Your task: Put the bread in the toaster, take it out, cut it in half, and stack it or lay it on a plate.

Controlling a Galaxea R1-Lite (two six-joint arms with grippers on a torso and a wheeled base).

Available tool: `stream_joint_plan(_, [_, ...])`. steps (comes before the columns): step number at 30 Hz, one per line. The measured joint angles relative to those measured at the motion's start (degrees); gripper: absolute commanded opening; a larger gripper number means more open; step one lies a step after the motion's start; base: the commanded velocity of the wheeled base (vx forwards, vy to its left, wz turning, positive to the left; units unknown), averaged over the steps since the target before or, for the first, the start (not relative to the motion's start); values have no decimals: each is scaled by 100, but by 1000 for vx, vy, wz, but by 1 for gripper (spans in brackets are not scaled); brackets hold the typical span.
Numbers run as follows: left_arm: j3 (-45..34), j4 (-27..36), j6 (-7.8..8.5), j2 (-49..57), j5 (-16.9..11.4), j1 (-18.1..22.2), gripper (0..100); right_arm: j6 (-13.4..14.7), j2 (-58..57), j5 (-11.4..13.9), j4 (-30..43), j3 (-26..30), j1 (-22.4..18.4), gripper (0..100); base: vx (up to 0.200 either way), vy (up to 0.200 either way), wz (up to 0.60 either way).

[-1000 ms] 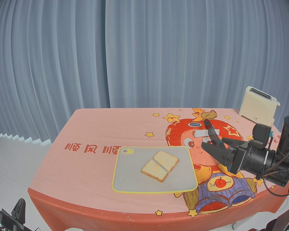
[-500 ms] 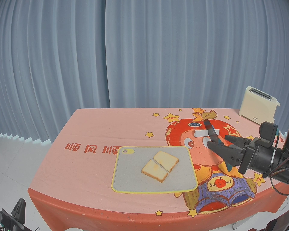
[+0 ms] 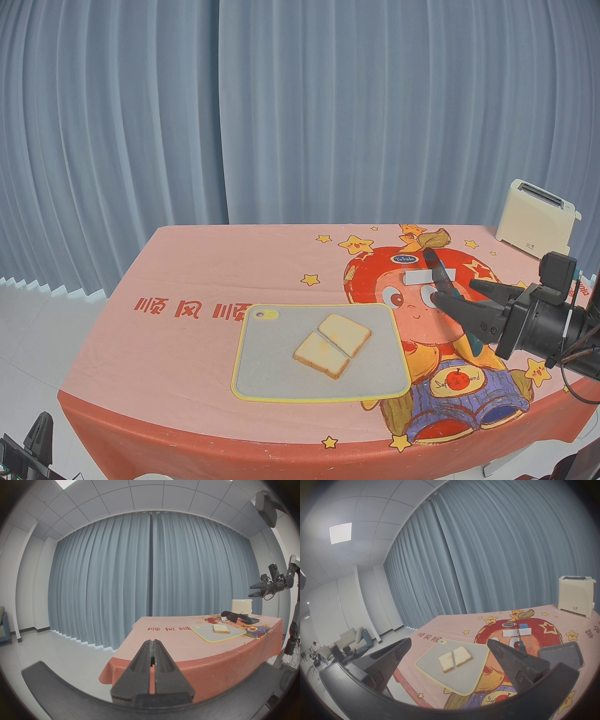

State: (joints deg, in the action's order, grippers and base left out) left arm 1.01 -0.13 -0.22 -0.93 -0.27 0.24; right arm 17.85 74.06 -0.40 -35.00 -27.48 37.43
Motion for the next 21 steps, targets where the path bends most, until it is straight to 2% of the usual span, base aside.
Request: stream_joint_plan(21, [0, -2, -2, 0, 0, 0, 0, -9, 323, -6, 5, 118, 52, 100, 0, 0, 0])
